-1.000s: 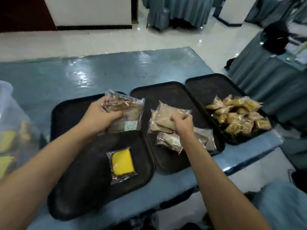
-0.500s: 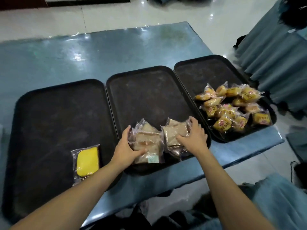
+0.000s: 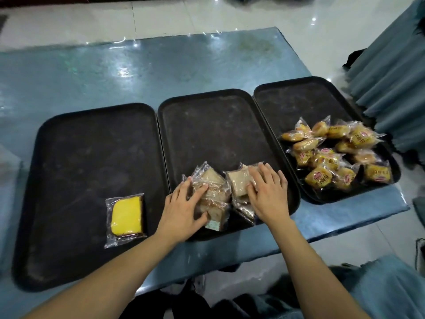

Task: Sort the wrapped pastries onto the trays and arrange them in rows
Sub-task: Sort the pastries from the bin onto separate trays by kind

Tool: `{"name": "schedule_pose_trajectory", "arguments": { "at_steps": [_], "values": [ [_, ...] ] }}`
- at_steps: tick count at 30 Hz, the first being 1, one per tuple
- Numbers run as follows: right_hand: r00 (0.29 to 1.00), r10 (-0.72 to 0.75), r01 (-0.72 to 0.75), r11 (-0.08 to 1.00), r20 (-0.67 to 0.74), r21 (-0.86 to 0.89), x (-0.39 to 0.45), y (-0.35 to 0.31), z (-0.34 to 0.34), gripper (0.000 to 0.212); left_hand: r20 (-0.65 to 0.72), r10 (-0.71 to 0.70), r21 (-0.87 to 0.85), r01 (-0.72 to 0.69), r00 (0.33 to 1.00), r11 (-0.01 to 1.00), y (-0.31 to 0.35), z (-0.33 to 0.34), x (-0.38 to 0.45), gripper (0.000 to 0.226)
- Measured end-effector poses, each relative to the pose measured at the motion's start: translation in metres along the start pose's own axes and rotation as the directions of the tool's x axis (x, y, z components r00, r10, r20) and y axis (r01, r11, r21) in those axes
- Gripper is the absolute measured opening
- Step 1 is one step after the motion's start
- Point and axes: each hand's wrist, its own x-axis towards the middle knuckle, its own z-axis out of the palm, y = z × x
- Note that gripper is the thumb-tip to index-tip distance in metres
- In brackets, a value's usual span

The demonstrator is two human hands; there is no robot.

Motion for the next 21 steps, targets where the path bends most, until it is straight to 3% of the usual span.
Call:
{"name": "schedule_pose_trajectory", "arguments": {
  "at_steps": [6,10,14,21],
  "values": [
    [0.997,0.064,-0.062,0.997,-0.039,0.055,0.000,-0.012,-0.014,0.043,0.040,0.045,0.030,-0.046,0.998,0.998,-0.002,-0.016,0.002,0.082],
    [0.994,0.084,-0.075,0.991,-0.075,0.111,0.007,-0.034,-0.024,0.039,-0.009,0.038,-0.017,-0.038,0.999,0.999,0.000,-0.030,-0.004,0.068],
    [0.995,-0.002,0.027,0.970,-0.103,0.242,0.020,-0.077,-0.027,0.043,-0.146,0.002,0.010,-0.001,0.989,1.000,-0.012,-0.059,-0.014,0.049],
    [0.969,-0.226,0.247,0.894,-0.099,0.374,0.049,-0.209,-0.031,0.040,-0.337,-0.132,0.072,0.165,0.932,0.984,-0.075,-0.138,-0.060,0.039]
  ]
}}
